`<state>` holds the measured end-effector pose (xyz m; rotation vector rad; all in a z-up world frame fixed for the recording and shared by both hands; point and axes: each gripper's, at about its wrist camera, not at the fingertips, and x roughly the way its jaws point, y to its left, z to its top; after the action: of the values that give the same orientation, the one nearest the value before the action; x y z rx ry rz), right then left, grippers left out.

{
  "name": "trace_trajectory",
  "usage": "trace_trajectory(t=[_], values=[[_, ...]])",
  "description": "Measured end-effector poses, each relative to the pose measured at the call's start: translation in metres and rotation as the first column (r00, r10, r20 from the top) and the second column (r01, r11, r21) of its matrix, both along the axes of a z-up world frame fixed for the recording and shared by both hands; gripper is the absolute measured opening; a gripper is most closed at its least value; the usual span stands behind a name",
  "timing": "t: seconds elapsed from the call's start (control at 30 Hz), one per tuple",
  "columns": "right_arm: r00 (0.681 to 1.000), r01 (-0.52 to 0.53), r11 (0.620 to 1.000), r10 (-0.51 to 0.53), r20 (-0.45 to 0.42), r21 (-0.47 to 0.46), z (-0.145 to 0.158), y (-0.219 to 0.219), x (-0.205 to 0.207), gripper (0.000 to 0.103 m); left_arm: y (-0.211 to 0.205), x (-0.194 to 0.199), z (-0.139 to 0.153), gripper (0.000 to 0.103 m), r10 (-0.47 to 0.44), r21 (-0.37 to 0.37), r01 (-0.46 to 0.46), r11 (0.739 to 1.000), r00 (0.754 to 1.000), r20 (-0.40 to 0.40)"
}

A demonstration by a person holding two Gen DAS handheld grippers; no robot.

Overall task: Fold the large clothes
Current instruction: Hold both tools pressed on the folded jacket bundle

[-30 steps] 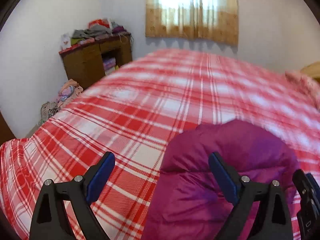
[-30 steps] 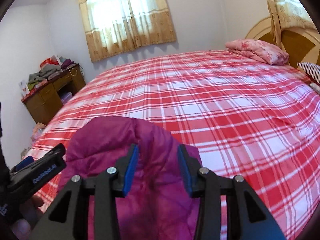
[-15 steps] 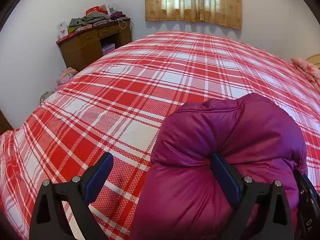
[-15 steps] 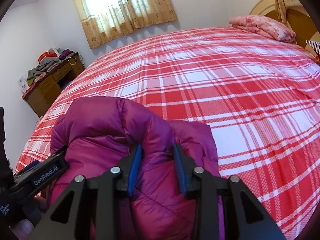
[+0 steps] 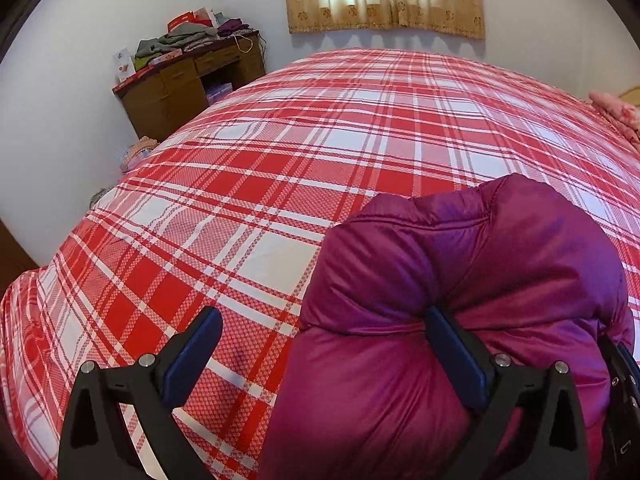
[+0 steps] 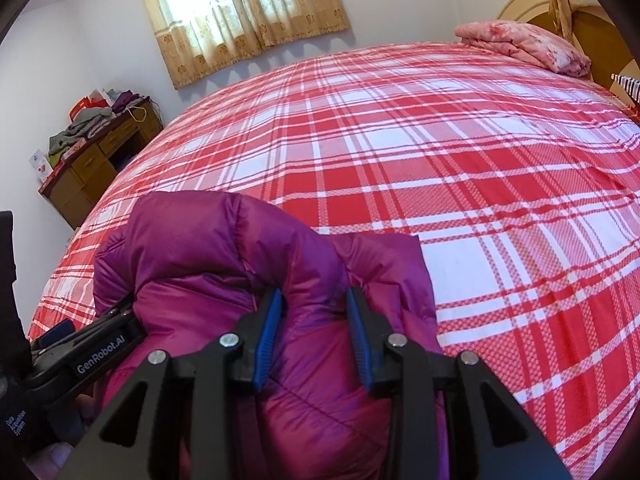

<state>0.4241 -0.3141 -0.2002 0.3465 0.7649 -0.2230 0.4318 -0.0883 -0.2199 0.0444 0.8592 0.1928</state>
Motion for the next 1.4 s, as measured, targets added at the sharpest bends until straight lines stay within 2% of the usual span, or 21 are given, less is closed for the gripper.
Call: trace_trajectory(t=[0.33,1.4], values=[[1.000,0.004,0.999,-0.005,-0.031,-0.044,-0.002,0.005,0.006,0.035,0.000,0.003,-0.002,0.102,-0.003,-0.003,0.003,1.000,1.000,-0.009],[0.998,0.009,0.996,-0.015,-0.065,-0.089,-0.004,0.009,0.016,0.036,-0.007,0.003,-0.004,0.102,0.000,0.044,0.000,0.999,1.000,-0.004]])
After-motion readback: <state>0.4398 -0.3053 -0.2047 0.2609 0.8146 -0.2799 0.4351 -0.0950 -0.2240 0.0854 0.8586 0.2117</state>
